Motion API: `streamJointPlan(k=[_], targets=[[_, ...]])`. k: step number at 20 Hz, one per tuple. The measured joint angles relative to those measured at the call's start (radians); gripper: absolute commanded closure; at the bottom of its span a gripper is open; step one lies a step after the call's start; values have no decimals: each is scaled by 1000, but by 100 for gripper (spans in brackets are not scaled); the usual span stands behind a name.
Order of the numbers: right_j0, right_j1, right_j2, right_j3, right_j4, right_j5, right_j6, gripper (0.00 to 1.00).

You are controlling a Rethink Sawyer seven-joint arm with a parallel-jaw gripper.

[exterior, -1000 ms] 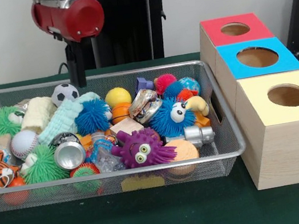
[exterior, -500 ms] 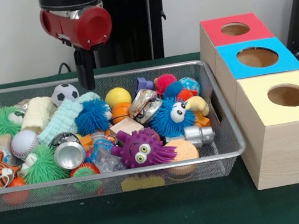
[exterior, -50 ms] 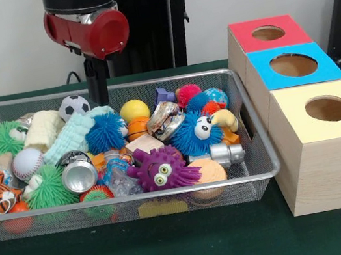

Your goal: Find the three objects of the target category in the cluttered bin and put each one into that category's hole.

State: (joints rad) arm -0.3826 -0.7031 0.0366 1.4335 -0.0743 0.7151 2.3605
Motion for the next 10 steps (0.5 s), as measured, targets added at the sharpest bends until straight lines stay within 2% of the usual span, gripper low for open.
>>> streamJointPlan(k=[10], targets=[[11,29,14,-48,-2,11,0,100]])
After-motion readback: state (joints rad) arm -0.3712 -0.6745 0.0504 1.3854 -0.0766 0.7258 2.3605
